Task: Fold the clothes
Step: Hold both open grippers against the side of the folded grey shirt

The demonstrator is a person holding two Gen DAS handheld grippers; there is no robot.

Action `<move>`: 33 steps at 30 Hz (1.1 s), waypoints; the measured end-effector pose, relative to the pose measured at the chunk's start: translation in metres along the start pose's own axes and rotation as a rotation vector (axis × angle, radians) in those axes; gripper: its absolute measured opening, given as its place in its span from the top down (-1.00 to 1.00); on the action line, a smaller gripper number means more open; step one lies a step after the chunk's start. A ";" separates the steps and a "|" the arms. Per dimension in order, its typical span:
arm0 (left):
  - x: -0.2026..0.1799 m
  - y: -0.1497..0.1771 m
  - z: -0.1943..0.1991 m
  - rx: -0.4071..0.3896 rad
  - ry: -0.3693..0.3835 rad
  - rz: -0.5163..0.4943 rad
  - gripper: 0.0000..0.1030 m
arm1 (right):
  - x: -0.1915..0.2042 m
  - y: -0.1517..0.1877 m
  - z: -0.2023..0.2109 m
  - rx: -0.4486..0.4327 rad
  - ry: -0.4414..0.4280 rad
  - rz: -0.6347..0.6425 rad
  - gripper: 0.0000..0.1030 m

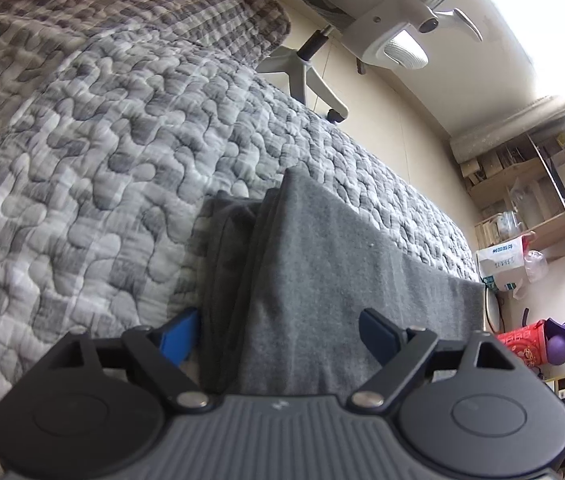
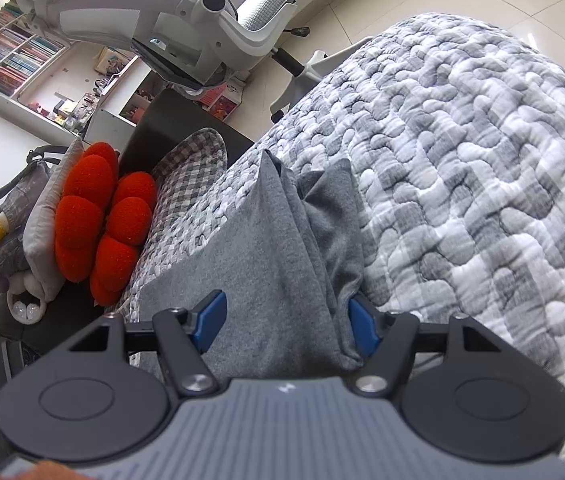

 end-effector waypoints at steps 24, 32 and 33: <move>-0.014 -0.011 -0.013 -0.040 0.042 -0.056 -0.36 | 0.009 -0.009 -0.015 -0.037 0.006 0.068 -0.37; -0.013 -0.014 -0.015 -0.024 0.050 -0.057 -0.37 | 0.008 -0.007 -0.015 -0.036 0.013 0.084 -0.36; -0.012 -0.015 -0.015 -0.021 0.050 -0.051 -0.36 | 0.008 -0.007 -0.015 -0.035 0.013 0.082 -0.35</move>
Point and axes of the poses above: each gripper's, at about its wrist camera, not at the fingertips, and z roughly against the way its jaws point, x to its left, y to its underside, the point moved 8 cm from there along -z, roughly the way its jaws point, and after that the axes turned 2 degrees about -z, right-handed, at the moved point
